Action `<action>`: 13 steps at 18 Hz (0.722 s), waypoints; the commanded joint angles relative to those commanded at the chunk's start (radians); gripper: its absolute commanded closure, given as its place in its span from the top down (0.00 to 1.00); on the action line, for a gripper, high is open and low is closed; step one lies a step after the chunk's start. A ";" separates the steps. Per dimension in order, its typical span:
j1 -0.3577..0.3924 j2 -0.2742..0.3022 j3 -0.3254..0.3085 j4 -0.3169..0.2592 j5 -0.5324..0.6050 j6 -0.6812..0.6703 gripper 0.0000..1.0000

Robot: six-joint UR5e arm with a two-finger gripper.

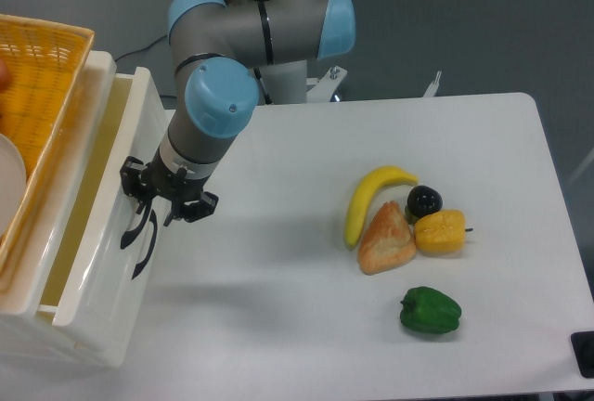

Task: Slide the top white drawer open
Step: 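Pull the handle outward, sliding the upper drawer open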

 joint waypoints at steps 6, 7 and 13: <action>0.002 -0.002 0.000 0.000 0.000 0.000 0.27; 0.002 -0.002 0.000 0.000 0.000 0.000 0.25; 0.009 -0.002 0.000 0.000 -0.009 0.000 0.22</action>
